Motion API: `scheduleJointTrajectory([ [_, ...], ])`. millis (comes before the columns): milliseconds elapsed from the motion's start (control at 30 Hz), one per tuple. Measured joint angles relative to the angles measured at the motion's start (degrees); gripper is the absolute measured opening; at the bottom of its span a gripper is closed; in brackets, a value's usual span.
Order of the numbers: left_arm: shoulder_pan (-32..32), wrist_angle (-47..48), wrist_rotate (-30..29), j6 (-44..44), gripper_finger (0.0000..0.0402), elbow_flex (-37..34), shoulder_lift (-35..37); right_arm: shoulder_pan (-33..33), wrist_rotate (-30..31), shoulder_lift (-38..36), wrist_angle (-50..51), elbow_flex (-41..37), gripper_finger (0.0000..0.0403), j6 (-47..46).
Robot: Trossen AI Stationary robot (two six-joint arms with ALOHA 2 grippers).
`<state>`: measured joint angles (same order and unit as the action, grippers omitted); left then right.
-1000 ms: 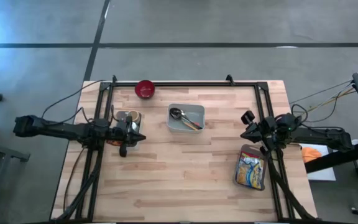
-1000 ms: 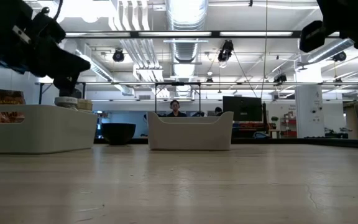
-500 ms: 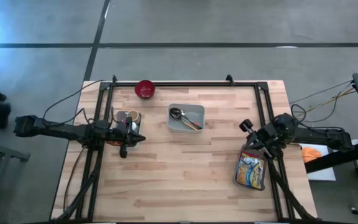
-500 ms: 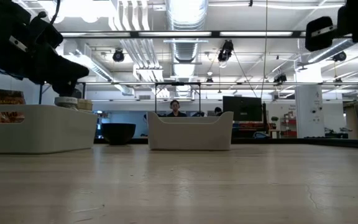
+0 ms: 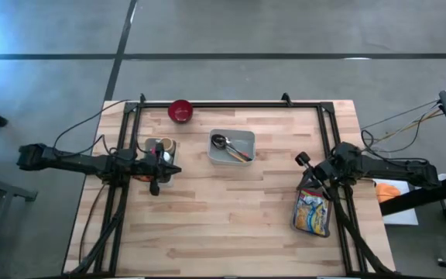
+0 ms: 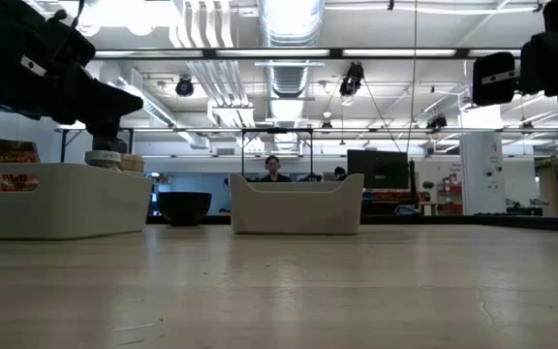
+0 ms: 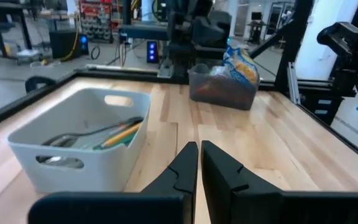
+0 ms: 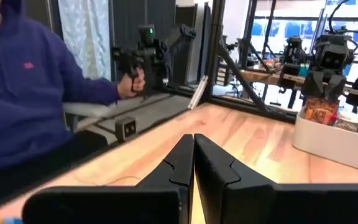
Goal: Pick & Place Food Item
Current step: Return to Home Position
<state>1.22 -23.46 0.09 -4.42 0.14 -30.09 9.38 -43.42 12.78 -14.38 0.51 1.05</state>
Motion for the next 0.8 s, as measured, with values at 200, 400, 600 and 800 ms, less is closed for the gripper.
scheduleJointTrajectory([
  [200, 1.8, -1.2, -3.7, 1.2, 0.0024, 0.0, 0.0, 1.3, 8.6, 0.0, 4.7, 0.0, 0.0008, 3.2],
  [400, 5.3, -2.5, -13.6, 1.9, 0.0024, 0.0, -0.1, 1.3, 16.4, 0.1, 9.9, 0.0, 0.0008, 4.5],
  [600, 7.4, -4.1, -13.6, 1.5, 0.0024, 0.0, 0.0, 1.3, 16.2, 0.0, 8.5, 0.0, 0.0008, 3.6],
  [800, 7.4, -0.2, -13.6, -1.4, 0.0024, 0.0, 0.0, 1.3, 16.2, 0.2, 9.3, 0.0, 0.0008, -2.0],
])
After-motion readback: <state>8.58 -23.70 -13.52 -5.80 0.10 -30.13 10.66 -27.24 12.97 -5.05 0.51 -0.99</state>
